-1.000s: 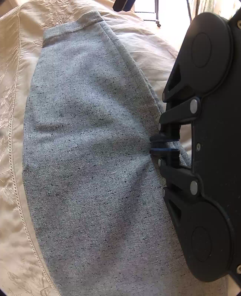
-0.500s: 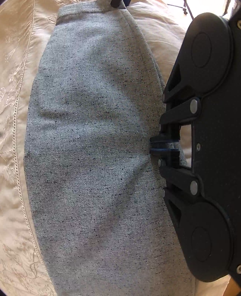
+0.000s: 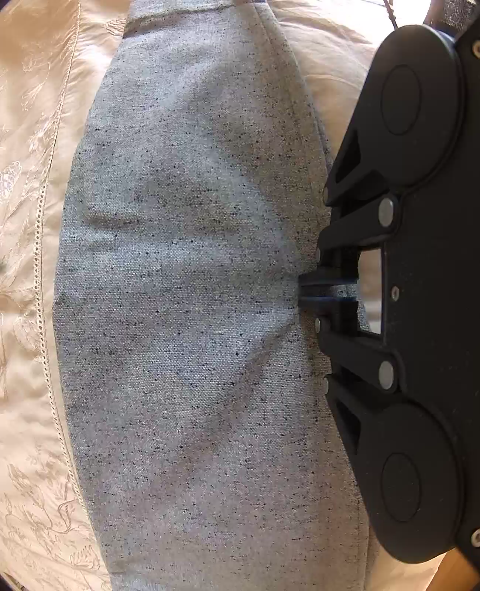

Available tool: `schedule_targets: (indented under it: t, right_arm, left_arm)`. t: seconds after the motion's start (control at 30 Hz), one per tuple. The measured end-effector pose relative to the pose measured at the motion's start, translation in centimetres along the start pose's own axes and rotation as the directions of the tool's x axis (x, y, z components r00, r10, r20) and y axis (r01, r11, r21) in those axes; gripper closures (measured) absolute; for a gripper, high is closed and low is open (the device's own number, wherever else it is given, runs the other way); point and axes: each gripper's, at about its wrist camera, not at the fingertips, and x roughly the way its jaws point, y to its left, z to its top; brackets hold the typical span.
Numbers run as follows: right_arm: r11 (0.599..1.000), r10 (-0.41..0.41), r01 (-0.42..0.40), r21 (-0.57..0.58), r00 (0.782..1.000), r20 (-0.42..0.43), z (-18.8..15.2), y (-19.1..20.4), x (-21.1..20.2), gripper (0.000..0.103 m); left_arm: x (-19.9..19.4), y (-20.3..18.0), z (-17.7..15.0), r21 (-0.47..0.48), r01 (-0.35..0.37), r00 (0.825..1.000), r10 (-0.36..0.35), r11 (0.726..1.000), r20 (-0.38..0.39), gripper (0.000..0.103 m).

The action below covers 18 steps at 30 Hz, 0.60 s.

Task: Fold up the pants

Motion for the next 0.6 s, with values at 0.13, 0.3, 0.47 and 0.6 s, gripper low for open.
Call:
schedule_targets:
  t: [0.13,0.3,0.47,0.6]
  right_arm:
    - [0.995,0.055,-0.059,-0.081,0.997,-0.054,2.2,-0.1,1.6,0.065]
    - [0.986,0.112,-0.130,-0.107,0.981,-0.155,3.5,-0.8,3.2,0.064]
    - [0.979,0.135,-0.159,-0.125,0.974,-0.179,1.8,-1.1,2.5,0.064]
    - [0.983,0.135,-0.156,-0.100,0.973,-0.189,1.2,-1.1,2.0,0.064]
  left_arm:
    - [0.1,-0.4,-0.1,-0.004,-0.008,1.000,0.008,1.000,0.004,0.089]
    - [0.0,-0.9,0.0,0.013,-0.020,1.000,0.020,1.000,0.004,0.089]
    - [0.1,-1.1,-0.2,0.008,-0.022,1.000,0.022,1.000,0.011,0.089]
    - [0.2,-1.1,-0.2,0.009,-0.021,1.000,0.020,1.000,0.010,0.089]
